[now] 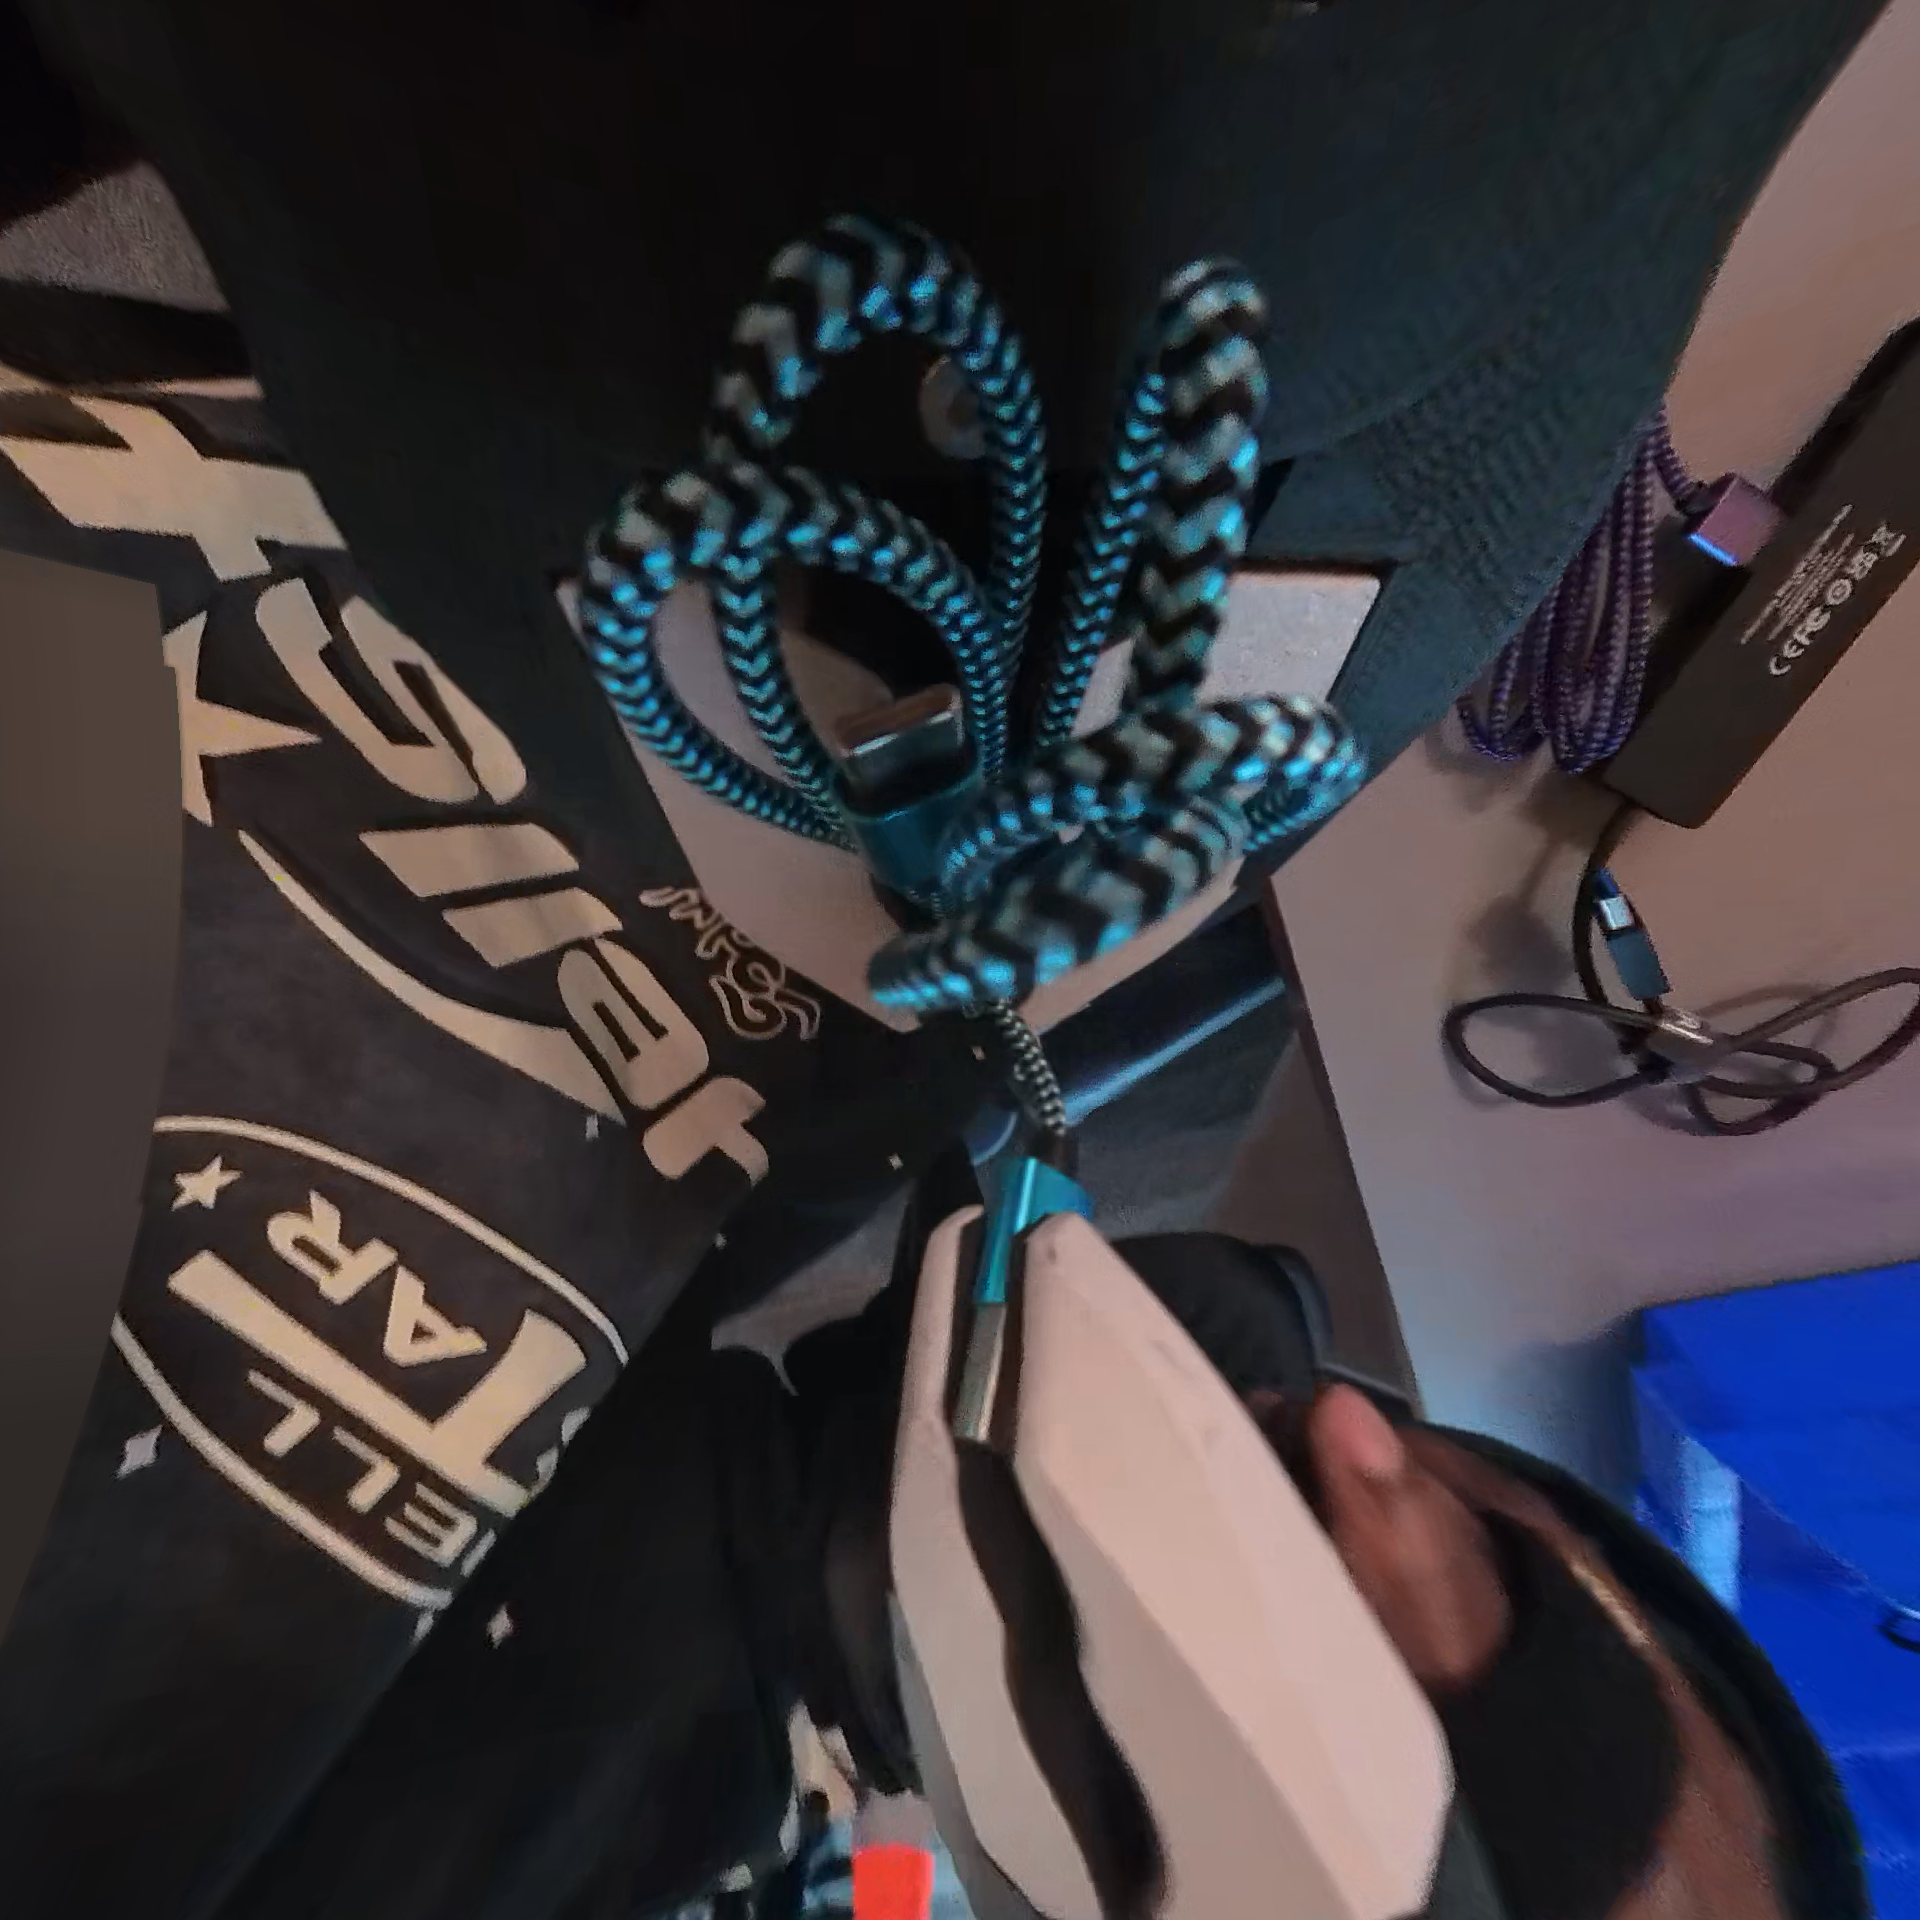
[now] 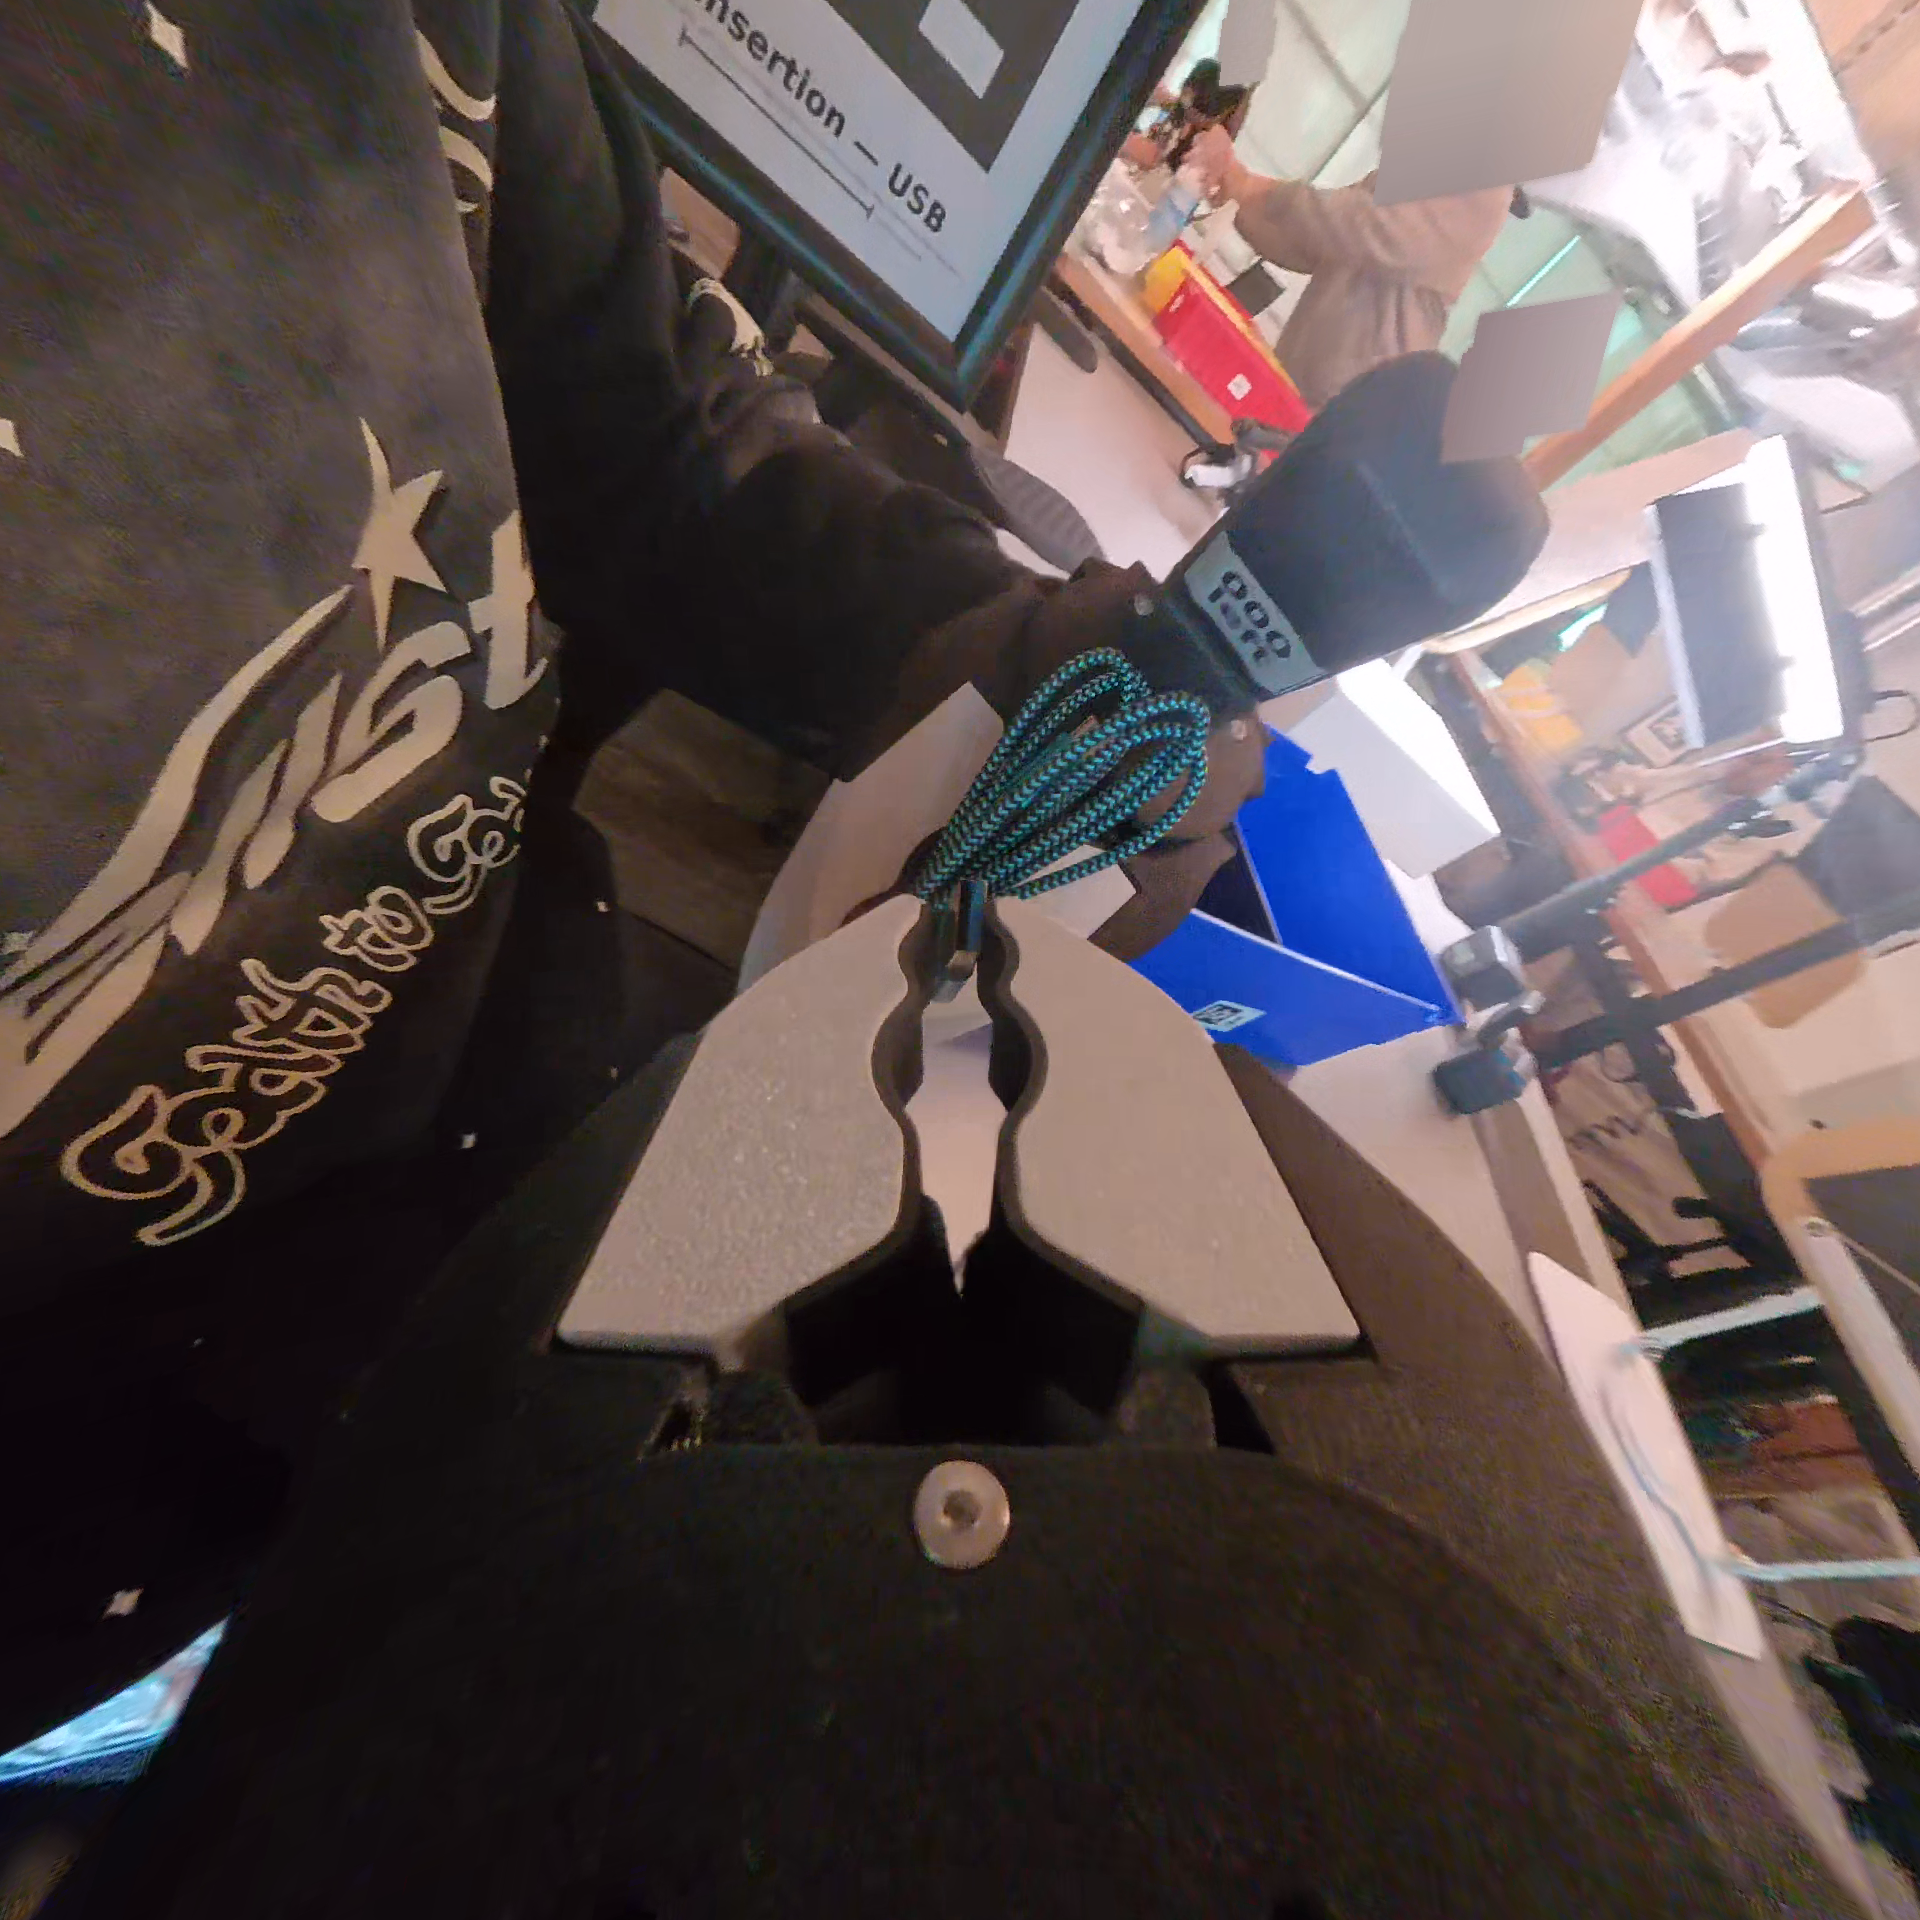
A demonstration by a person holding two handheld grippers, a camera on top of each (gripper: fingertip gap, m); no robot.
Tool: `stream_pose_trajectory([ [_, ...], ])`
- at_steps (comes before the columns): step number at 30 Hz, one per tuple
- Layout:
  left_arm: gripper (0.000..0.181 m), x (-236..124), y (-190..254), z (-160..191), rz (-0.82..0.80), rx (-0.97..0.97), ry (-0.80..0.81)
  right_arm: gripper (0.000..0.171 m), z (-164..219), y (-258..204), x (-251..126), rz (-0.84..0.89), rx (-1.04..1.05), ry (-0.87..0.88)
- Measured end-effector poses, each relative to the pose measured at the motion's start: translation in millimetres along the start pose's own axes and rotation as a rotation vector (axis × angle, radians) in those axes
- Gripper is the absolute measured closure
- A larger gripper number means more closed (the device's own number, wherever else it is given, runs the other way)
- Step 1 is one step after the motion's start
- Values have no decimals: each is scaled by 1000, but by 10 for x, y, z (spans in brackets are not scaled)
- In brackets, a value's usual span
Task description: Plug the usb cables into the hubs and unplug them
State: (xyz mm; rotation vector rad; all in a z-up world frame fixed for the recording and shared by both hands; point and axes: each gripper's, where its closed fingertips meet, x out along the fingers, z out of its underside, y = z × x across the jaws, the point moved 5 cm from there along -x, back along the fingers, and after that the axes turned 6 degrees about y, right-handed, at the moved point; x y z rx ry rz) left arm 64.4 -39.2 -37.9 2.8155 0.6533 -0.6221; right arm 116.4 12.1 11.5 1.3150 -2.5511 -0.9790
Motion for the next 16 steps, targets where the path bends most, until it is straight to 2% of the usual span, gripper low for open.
stream_pose_trajectory([
  [2,168,-10,14,10,0,29,-26,164,12,-18,19,-23,23,-1],
  [4,167,-121,-26,-104,-49,66,49,165,-32,54,-28,23,61,50],
  [5,161,-208,-43,-189,-74,91,119,36,-68,116,-76,60,97,100],
  [8,143,-490,-26,-317,-138,287,247,165,-184,327,-270,162,259,308],
  [11,140,-748,-65,-338,-286,534,335,166,-279,471,-451,203,422,534],
  [13,144,-887,-179,-363,-424,584,423,165,-305,527,-507,213,509,634],
  [16,146,-1017,-448,-389,-791,660,486,165,-322,566,-516,207,624,748],
])
